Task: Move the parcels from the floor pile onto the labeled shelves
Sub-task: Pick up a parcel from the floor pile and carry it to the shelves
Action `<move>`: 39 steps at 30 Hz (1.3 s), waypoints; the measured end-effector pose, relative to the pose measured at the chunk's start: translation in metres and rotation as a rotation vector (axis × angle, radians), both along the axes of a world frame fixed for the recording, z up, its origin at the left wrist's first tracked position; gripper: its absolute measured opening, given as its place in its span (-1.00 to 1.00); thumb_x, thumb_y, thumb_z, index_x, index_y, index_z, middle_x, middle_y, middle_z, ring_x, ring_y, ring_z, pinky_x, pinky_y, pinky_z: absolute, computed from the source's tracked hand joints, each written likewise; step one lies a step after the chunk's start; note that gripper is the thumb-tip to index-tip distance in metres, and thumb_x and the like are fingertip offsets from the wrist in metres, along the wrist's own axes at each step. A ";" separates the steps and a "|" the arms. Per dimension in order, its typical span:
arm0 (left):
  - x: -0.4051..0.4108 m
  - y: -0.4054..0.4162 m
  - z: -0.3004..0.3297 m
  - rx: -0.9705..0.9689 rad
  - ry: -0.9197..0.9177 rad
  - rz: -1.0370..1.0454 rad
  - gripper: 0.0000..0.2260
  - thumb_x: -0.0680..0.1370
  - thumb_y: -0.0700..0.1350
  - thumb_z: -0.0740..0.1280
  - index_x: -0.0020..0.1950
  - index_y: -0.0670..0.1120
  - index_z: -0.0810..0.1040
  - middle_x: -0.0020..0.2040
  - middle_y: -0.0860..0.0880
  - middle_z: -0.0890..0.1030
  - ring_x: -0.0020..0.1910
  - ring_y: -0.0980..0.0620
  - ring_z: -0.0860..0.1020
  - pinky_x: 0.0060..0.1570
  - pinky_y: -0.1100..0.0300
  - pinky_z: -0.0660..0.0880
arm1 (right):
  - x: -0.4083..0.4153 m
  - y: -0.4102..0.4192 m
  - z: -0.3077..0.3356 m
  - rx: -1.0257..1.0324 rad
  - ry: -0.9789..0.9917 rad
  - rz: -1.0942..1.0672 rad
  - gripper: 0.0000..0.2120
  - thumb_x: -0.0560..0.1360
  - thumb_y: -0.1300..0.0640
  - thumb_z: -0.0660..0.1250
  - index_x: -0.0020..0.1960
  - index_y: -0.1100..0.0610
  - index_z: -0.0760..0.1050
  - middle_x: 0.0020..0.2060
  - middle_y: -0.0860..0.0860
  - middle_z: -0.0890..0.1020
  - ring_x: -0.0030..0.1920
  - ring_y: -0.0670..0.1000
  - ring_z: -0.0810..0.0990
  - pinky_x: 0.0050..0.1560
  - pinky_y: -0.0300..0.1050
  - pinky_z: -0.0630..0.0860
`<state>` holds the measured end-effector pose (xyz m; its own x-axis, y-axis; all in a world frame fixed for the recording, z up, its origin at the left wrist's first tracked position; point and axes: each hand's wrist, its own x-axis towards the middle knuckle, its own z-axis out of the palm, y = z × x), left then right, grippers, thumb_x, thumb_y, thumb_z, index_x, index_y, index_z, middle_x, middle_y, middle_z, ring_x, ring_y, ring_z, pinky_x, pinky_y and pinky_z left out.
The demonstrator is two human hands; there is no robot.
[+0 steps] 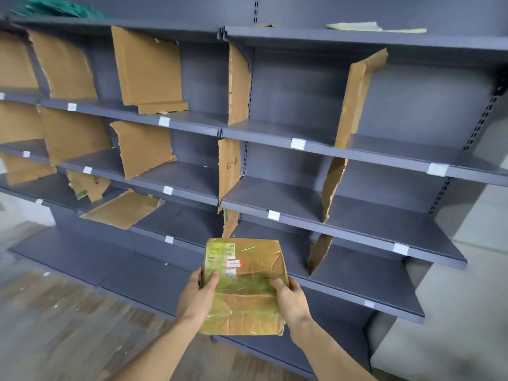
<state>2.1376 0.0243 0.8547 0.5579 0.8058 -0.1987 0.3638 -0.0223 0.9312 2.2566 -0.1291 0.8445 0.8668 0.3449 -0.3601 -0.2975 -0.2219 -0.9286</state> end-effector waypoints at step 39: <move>-0.155 0.410 -0.054 -0.112 -0.054 0.348 -0.67 0.63 0.04 0.27 0.35 -0.06 0.48 0.20 -0.05 0.61 0.14 -0.08 0.56 0.13 0.11 0.40 | -0.119 0.447 -0.037 -0.217 -0.057 0.354 -0.73 0.55 -0.08 0.31 0.23 -0.09 0.48 0.05 -0.07 0.67 0.07 0.04 0.64 0.26 0.12 0.54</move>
<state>1.9828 0.4346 0.8004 0.2664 0.9239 -0.2746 0.2821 0.1977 0.9388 2.1375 0.3179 0.8074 0.7290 0.5466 -0.4121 -0.1175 -0.4931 -0.8620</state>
